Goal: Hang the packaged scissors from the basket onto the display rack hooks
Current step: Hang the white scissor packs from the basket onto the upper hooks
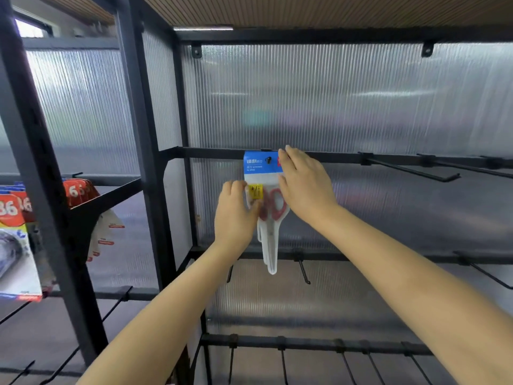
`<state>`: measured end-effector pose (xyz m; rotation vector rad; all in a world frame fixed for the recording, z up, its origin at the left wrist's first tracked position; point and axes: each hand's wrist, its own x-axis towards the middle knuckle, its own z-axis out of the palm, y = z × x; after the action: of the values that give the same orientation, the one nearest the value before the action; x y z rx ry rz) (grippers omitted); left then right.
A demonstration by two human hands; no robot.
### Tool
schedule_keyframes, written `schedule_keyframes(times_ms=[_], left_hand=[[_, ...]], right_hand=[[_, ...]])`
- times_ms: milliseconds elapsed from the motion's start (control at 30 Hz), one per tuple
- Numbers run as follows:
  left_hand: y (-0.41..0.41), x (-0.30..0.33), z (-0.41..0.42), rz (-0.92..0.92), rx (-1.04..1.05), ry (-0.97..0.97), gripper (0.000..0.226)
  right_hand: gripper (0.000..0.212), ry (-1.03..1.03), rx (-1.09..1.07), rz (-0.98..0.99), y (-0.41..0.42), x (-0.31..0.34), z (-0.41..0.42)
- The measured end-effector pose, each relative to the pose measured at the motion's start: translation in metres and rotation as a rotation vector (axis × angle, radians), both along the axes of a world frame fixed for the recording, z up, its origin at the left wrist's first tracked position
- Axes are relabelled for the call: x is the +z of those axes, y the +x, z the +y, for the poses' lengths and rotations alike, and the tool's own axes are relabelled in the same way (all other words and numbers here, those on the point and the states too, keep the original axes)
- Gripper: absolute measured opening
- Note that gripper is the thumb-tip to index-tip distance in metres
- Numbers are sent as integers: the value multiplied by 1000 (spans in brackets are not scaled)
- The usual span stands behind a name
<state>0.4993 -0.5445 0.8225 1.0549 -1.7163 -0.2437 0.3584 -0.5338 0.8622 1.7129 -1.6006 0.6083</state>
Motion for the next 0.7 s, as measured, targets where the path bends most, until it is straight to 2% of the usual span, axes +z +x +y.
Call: schedule_keyframes(times_ms=[133,367,500,700], left_hand=[[-1,5,23,-140,-23,-158,49],[-43,-5,69,-241,-241,-271,43],[-97,-16,100,-295,-423,-294,40],[-197,-50,172,-365,-716,-276,46]], right_hand=[[51,-16,-7,-27,-6,-9,31],[49,2,-107,-124,-39,-39,102],[42,-42,-253,-150,-82,-60,158],[39,4,-526,-248,-160,-103,271]])
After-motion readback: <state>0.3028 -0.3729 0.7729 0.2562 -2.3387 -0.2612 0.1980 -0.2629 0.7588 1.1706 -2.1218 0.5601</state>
